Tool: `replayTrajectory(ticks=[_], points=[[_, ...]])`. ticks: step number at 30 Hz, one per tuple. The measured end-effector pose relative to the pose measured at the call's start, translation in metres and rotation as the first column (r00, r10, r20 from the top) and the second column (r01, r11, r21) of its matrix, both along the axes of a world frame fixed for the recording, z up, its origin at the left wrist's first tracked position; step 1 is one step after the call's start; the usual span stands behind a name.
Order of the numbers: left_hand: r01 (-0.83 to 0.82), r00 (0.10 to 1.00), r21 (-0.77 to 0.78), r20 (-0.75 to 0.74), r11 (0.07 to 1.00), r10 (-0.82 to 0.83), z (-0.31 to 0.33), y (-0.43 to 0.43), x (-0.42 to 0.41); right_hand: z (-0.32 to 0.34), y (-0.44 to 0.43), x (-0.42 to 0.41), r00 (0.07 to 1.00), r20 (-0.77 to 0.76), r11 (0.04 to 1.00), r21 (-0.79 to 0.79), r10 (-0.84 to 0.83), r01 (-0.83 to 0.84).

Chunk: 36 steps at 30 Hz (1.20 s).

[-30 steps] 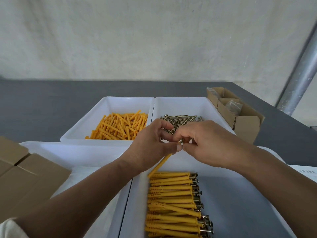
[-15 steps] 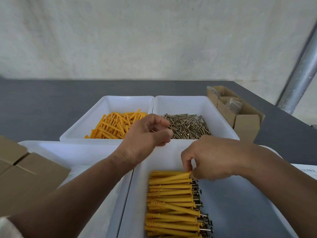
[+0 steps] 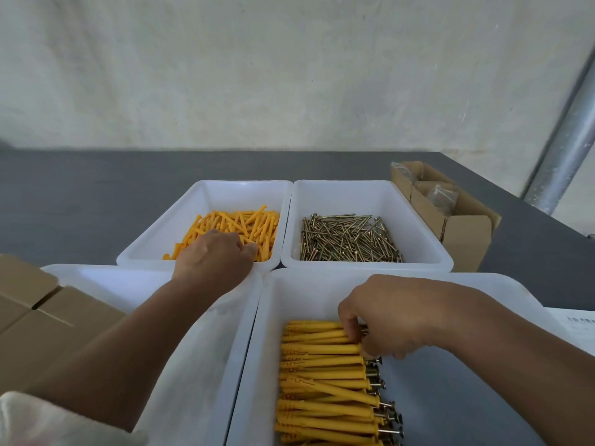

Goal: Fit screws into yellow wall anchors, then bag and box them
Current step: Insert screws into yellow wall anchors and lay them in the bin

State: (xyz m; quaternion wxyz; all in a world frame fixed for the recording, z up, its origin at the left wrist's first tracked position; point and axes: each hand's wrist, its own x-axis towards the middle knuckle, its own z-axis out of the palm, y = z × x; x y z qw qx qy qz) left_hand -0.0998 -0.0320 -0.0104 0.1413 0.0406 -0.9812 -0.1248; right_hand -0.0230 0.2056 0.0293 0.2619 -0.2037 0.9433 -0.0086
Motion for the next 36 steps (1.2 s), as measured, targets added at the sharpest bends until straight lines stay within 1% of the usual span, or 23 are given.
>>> replayTrajectory(ticks=[2,4,5,6,8,9,11,13,15,17,21,24,30,36], points=[[0.012,0.994,-0.049,0.108,0.999,-0.007,0.0,0.0,-0.001,0.0,0.001,-0.001,1.0,0.003,1.0,0.0,0.0,0.0],[0.025,0.986,-0.087,0.167,0.996,-0.01,0.001,0.002,-0.002,0.003,0.003,-0.003,1.0,-0.005,0.999,-0.036,-0.014,0.014],[0.027,0.983,-0.103,0.182,0.994,-0.008,0.001,0.002,-0.002,0.006,0.005,-0.004,0.999,-0.049,0.998,-0.066,-0.019,0.015],[0.028,0.981,-0.116,0.192,0.993,-0.005,0.002,0.003,-0.002,0.008,0.008,-0.007,0.991,-0.133,0.994,-0.107,-0.027,0.013],[0.029,0.978,-0.132,0.207,0.991,-0.002,0.003,0.003,-0.002,0.011,0.013,-0.016,0.938,-0.331,0.974,-0.224,-0.104,0.029],[0.03,0.977,-0.135,0.213,0.99,-0.001,0.003,0.003,-0.002,0.011,0.016,-0.021,0.901,-0.401,0.953,-0.3,-0.167,0.043],[0.029,0.975,-0.14,0.221,0.99,0.003,0.003,0.003,-0.002,0.006,0.019,-0.032,0.836,-0.472,0.904,-0.422,-0.279,0.063],[0.027,0.975,-0.141,0.221,0.99,0.005,0.003,0.003,-0.002,-0.005,0.024,-0.043,0.799,-0.495,0.888,-0.447,-0.342,0.103],[0.028,0.976,-0.141,0.216,0.99,0.003,0.003,0.004,-0.002,-0.016,0.029,-0.053,0.801,-0.47,0.898,-0.403,-0.369,0.177],[0.032,0.978,-0.143,0.21,0.989,-0.001,0.003,0.004,-0.003,-0.024,0.032,-0.06,0.824,-0.41,0.902,-0.352,-0.39,0.251],[0.016,0.983,-0.144,0.182,0.99,0.011,0.0,0.002,-0.005,-0.027,0.033,-0.073,0.876,-0.295,0.914,-0.26,-0.381,0.31],[0.004,0.989,-0.138,0.145,0.99,0.017,0.0,0.002,-0.006,-0.026,0.029,-0.084,0.896,-0.209,0.916,-0.177,-0.392,0.359],[0.024,0.995,-0.103,0.101,0.994,-0.013,-0.001,0.002,-0.005,-0.025,0.027,-0.091,0.929,-0.108,0.921,-0.213,-0.355,0.327],[0.011,0.997,-0.074,0.078,0.997,-0.005,0.001,0.003,0.0,-0.027,0.028,-0.091,0.93,-0.105,0.921,-0.216,-0.352,0.324]])
